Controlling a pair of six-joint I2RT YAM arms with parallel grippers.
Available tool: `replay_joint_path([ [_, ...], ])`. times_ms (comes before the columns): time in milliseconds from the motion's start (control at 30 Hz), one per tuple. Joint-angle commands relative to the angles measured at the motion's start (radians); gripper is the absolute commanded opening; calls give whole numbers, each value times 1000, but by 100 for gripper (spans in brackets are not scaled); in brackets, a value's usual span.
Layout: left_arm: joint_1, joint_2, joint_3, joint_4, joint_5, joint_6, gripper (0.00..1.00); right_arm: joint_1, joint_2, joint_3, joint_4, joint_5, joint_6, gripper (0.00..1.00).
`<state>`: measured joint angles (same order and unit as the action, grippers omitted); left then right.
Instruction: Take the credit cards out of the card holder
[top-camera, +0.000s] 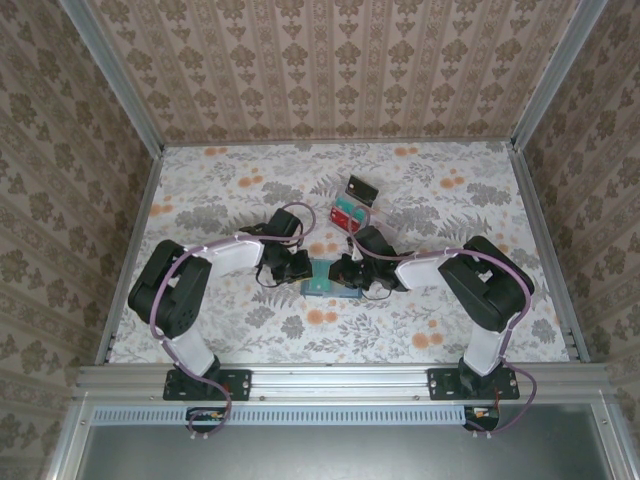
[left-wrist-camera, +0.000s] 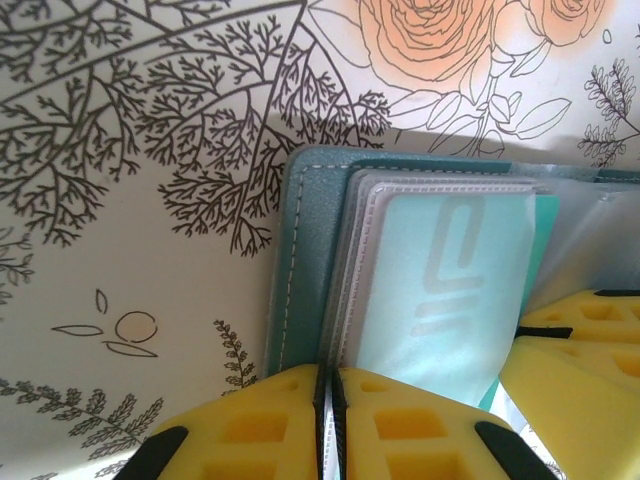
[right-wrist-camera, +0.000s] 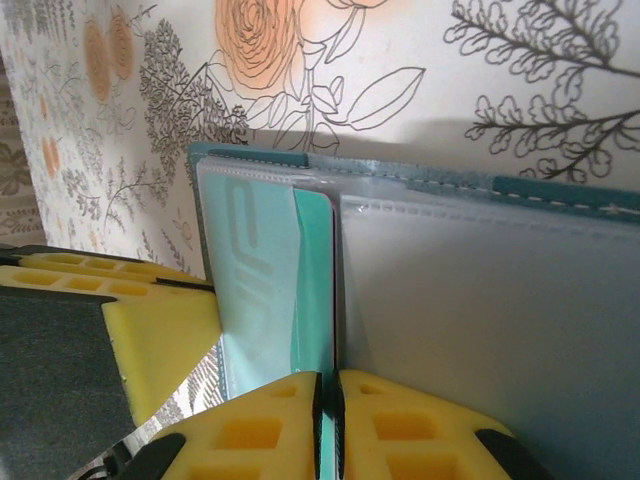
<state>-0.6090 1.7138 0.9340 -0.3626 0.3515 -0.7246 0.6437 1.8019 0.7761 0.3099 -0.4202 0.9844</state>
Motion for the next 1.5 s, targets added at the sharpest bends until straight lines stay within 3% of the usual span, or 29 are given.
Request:
replay_joint_path([
  [0,-20,42,-46,-3,6,-19,13,14,41,-4,78,-51,20,18],
  [200,-18,34,-41,-27,-19,-14,14,19,56,76,-196,64,-36,21],
  [533,-13,54,-53,-26,-16,-16,14,22,78,46,-45,-35,-29,19],
  [700,-5,50,-59,-28,-17,-17,14,17,33,4,45,-47,-27,7],
  [833,5,30,-61,-31,-13,5,17,7,-4,7,11,-49,-40,0],
  [1033,15,-13,-30,-60,-25,36,23,-17,-49,4,-67,-64,-11,0],
  [1167,15,-23,-28,-52,-19,38,23,-43,-64,12,-185,-45,-36,0],
  [1467,17,-57,-20,-49,-13,51,23,-66,-104,1,-245,-47,-79,0],
])
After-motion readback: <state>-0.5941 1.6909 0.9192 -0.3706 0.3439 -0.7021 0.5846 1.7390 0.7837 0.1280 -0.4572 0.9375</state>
